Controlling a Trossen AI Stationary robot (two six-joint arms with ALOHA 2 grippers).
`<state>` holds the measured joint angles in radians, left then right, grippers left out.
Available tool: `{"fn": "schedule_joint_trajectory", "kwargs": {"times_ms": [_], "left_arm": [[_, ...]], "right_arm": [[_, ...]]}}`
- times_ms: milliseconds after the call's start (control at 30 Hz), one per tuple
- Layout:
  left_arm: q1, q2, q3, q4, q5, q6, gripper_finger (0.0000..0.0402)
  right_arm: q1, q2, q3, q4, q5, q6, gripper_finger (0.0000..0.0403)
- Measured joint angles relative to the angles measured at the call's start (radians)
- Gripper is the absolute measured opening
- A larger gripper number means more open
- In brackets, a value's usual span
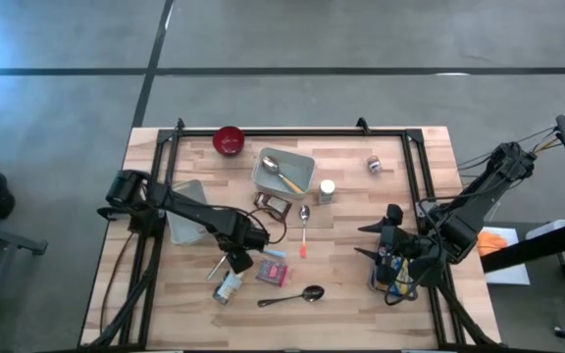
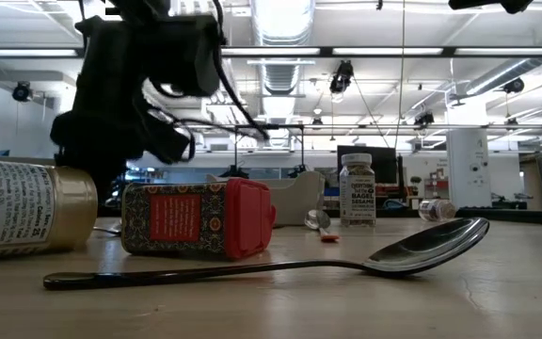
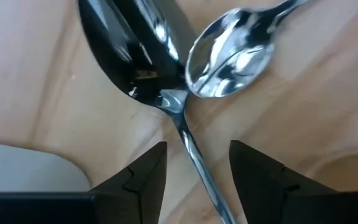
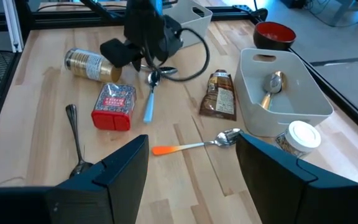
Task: Pick & Place Food Item
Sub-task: Put the silver spoon into the right gray bin
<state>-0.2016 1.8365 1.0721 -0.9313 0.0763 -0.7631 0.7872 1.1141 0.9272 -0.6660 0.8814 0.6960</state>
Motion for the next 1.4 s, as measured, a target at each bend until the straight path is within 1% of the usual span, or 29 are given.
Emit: {"fn": "schedule_joint_trajectory", "kwargs": {"times_ms": [133, 233, 333, 433, 600, 633, 1100, 1333, 1400], "left_arm": [[0.000, 0.049, 0.013, -0.009, 0.025, 0.019, 0.0179], [0.002, 0.059, 0.019, -0.013, 0.024, 0.019, 0.0178], [0.002, 0.055, 0.021, -0.012, 0.014, 0.010, 0.0163], [0.002, 0.048, 0.025, -0.008, 0.013, 0.008, 0.0120], [0.002, 0.047, 0.029, 0.001, 0.015, 0.008, 0.0023], [0.002, 0.046, 0.029, 0.000, 0.015, 0.006, 0.0014], [0.003, 0.035, 0.029, -0.007, 0.020, 0.004, 0.0003], [0.005, -0.031, 0.025, -0.012, -0.062, -0.019, 0.0001], [0.004, -0.050, 0.026, -0.012, -0.062, -0.023, 0.0001]], "right_arm": [[0.000, 0.000, 0.000, 0.003, -0.002, 0.000, 0.0241], [0.000, 0.000, 0.000, 0.004, -0.016, 0.000, 0.0241], [0.000, 0.000, 0.000, 0.006, -0.019, 0.000, 0.0241], [0.000, 0.000, 0.000, 0.007, -0.019, 0.000, 0.0241], [0.000, 0.000, 0.000, 0.008, -0.026, 0.004, 0.0241], [0.000, 0.000, 0.000, 0.008, -0.027, 0.004, 0.0241], [0.000, 0.000, 0.000, 0.012, -0.029, 0.003, 0.0241], [0.000, 0.000, 0.000, 0.014, -0.029, 0.003, 0.0241], [0.000, 0.000, 0.000, 0.014, -0.029, 0.003, 0.0241]]}}
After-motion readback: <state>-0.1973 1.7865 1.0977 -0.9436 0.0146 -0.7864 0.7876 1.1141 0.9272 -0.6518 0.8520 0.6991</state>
